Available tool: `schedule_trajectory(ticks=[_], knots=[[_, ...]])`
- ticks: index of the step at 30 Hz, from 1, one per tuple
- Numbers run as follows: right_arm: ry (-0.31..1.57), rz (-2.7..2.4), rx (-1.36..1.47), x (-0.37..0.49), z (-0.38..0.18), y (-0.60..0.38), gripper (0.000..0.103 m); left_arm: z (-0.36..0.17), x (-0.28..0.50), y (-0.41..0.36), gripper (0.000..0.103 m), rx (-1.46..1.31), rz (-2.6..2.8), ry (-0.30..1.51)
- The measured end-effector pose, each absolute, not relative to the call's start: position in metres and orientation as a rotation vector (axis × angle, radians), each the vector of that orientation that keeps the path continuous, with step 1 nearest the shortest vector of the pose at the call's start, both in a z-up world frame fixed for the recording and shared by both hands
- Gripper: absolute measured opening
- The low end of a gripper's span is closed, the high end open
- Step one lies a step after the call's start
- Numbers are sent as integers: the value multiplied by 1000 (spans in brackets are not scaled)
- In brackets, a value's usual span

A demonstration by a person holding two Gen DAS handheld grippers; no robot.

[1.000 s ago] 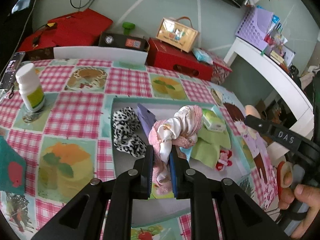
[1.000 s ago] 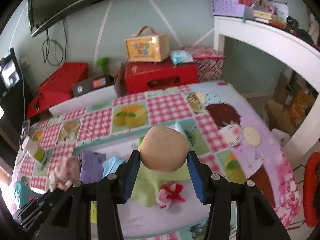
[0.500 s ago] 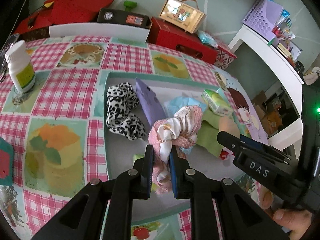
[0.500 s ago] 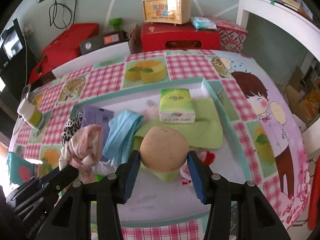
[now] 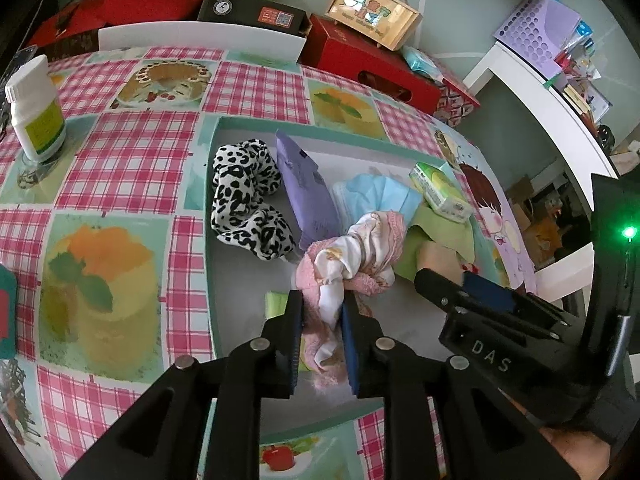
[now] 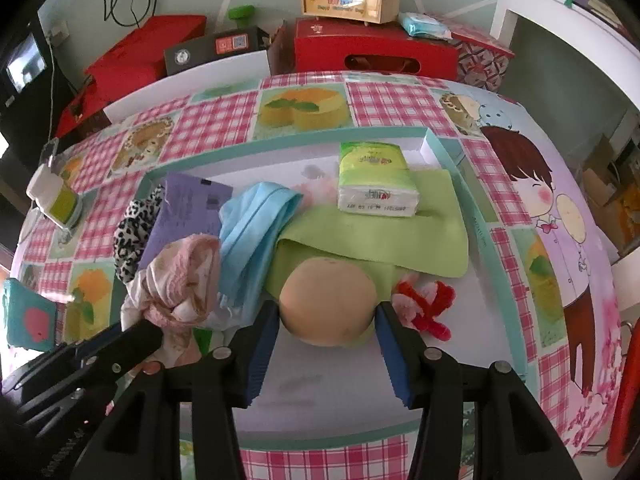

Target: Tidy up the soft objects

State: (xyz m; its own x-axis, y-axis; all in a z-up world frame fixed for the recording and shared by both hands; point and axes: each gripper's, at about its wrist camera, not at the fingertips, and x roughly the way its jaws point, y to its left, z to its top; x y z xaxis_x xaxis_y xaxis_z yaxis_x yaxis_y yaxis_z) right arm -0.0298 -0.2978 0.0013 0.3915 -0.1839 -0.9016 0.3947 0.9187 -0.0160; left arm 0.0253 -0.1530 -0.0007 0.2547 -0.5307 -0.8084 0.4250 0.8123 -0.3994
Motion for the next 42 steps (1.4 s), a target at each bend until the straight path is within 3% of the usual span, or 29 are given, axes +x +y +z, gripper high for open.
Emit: schedule_trajectory(ticks=[4,10,13,18,20,24,30,32,39,42], knots=[[1110,-369,198,-30,3,-296,59,2,25,-150,29,-118,-658,1138],[1081,-374,185,-32,13,-294,59,15,23,-145,33,-126,-682,1102],[1059,-380,180,-33,20,-294,59,23,20,-141,42,-129,-693,1069],[1033,-377,164,-32,29,-289,59,33,22,-134,46,-97,-624,1020],[1038,-372,159,-31,28,-288,59,35,25,-128,54,-82,-560,1003],[1054,-359,144,-27,23,-283,60,28,35,-116,61,-42,-420,1020],[1060,-344,119,-24,20,-274,71,4,47,-99,67,-45,-300,1133],[1067,-343,112,-23,18,-272,76,-2,50,-95,78,-54,-274,1156],[1067,-340,111,-20,16,-270,86,-2,49,-90,88,-53,-220,1122],[1062,-340,120,-20,15,-272,101,-3,53,-86,89,-67,-208,1113]])
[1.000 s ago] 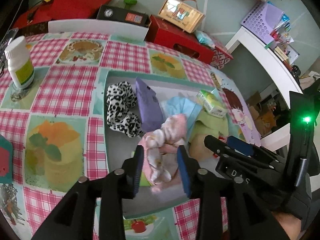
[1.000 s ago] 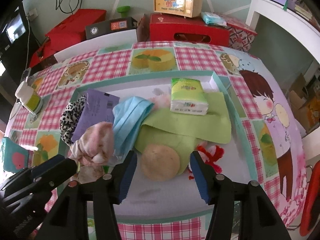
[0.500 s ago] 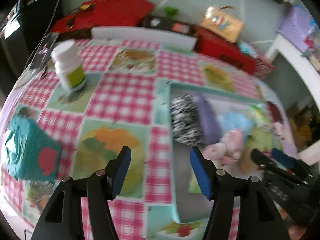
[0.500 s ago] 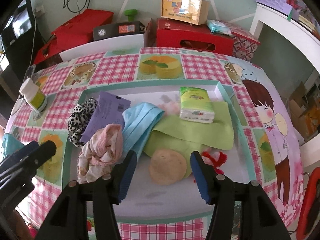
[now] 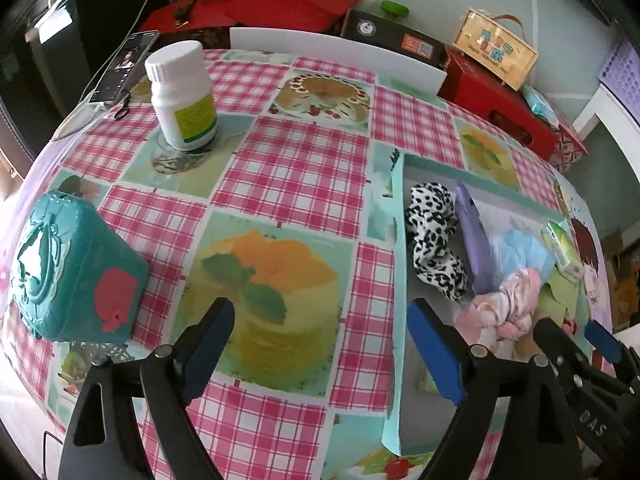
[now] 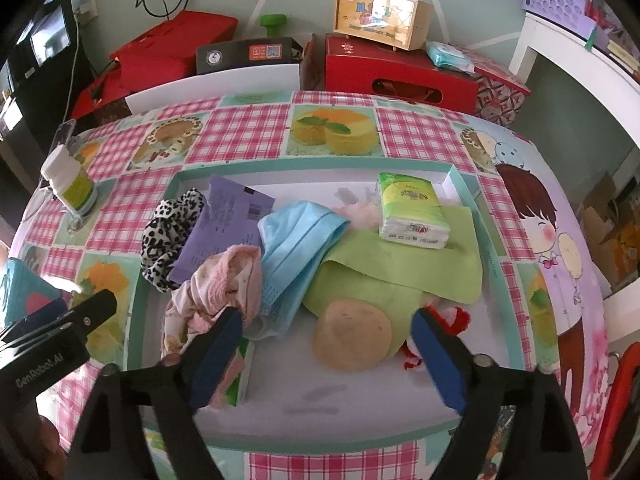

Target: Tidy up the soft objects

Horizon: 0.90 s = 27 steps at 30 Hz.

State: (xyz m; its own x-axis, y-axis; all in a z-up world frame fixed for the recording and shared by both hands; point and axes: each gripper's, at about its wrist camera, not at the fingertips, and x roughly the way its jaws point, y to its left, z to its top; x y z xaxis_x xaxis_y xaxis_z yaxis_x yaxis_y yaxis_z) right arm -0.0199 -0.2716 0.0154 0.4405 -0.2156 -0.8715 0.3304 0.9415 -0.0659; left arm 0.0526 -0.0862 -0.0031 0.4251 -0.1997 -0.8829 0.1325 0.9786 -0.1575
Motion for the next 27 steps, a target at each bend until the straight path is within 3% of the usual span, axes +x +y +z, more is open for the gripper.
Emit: schedule_trajectory(ticks=[3,5,27], knots=[[1048,-351,125,-20,17,-272,103,1,52,-83,91,-73,-196,1085],[1041,-354,133,-21,18,-274,103,3,53,-82,103,-73,-191,1070],[1043,-364,130,-27,22,-269,103,9,50,-83,103,-25,-191,1006]])
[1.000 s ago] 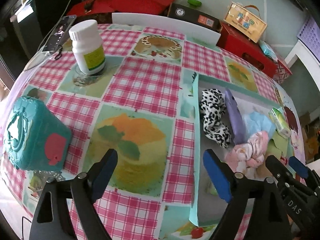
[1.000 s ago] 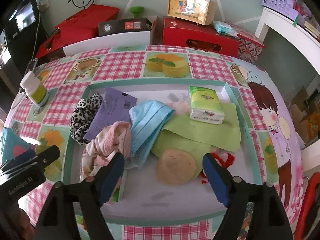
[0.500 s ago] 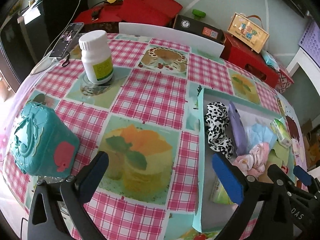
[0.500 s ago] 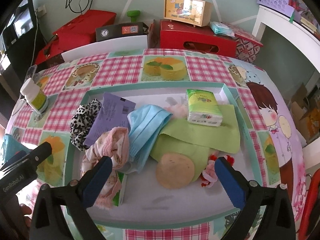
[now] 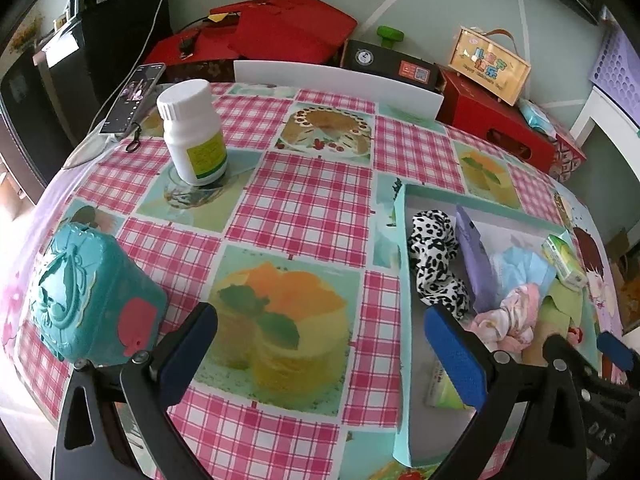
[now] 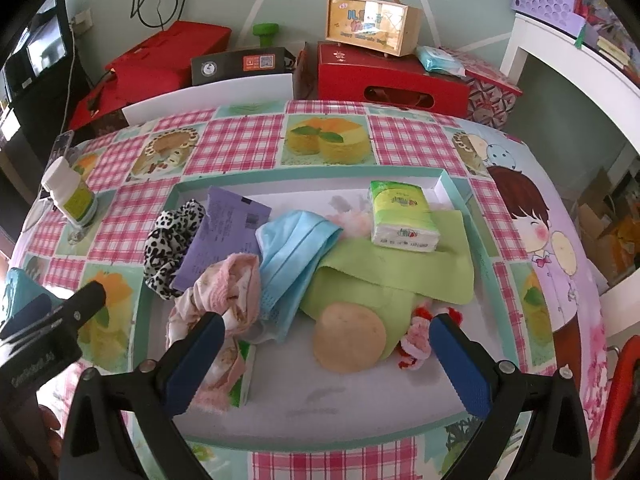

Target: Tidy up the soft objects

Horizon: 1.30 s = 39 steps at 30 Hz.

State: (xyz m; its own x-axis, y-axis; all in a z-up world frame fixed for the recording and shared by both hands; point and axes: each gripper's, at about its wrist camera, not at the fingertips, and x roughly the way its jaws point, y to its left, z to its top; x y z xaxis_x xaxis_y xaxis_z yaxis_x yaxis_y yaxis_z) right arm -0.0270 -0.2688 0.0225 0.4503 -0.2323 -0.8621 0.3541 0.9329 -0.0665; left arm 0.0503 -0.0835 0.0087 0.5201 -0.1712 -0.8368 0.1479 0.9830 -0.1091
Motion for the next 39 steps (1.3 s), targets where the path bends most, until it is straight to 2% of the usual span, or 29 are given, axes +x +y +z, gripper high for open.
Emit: schedule_trajectory(ticks=[7,29,39], knots=[[1077,-352,132,-46,16,-255,103,9,44,-79,103,-22,-212,1005],[1110,-343,109,-85,26,-223,103,68,-1,-26,103,59,-159,891],[1127,-340,110,-92,20,-213,103,59,-14,-6,103,121,-72,947]])
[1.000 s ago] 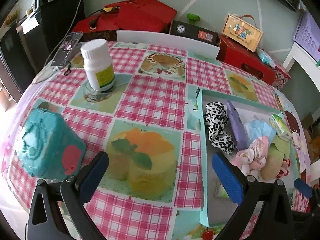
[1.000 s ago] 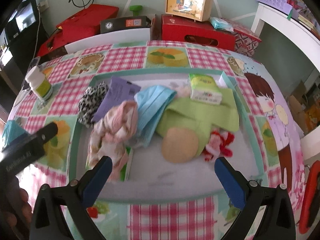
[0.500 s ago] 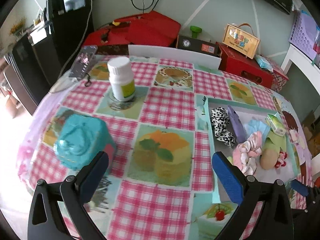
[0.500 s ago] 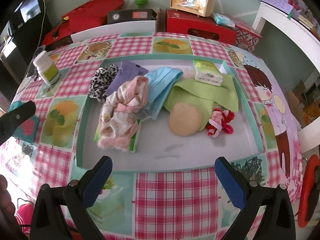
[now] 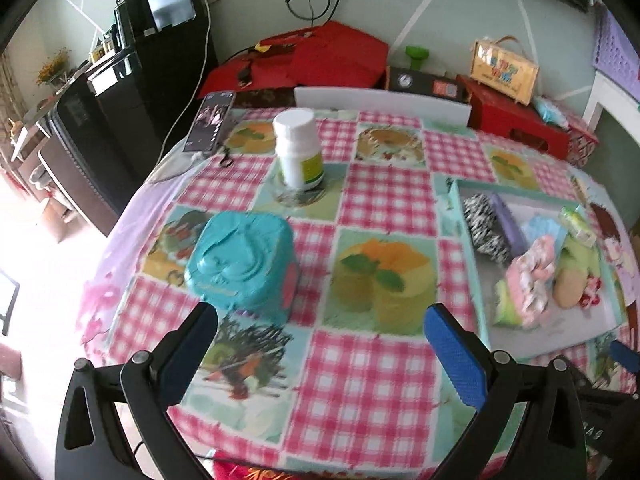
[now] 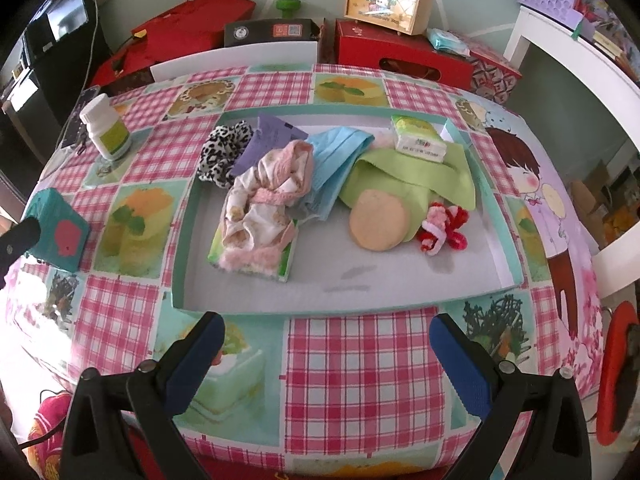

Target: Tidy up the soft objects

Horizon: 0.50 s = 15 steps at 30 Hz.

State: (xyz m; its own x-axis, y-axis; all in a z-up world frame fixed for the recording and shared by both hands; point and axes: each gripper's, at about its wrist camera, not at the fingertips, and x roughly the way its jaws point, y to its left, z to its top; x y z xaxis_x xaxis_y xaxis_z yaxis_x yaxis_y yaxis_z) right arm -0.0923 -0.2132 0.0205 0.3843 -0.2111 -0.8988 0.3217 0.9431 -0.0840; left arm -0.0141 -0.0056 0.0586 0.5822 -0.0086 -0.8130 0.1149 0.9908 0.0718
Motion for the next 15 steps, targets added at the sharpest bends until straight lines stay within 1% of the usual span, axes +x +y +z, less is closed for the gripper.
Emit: schedule_trajectory(ticks=[8,15], knots=[[1089,-328,111,-93,20,-207,103,34,-22,-4,103,183,-69,1039],[1080,-335,116,-93,17,-206,103,21,-23,-1,103,176,-62,1070]])
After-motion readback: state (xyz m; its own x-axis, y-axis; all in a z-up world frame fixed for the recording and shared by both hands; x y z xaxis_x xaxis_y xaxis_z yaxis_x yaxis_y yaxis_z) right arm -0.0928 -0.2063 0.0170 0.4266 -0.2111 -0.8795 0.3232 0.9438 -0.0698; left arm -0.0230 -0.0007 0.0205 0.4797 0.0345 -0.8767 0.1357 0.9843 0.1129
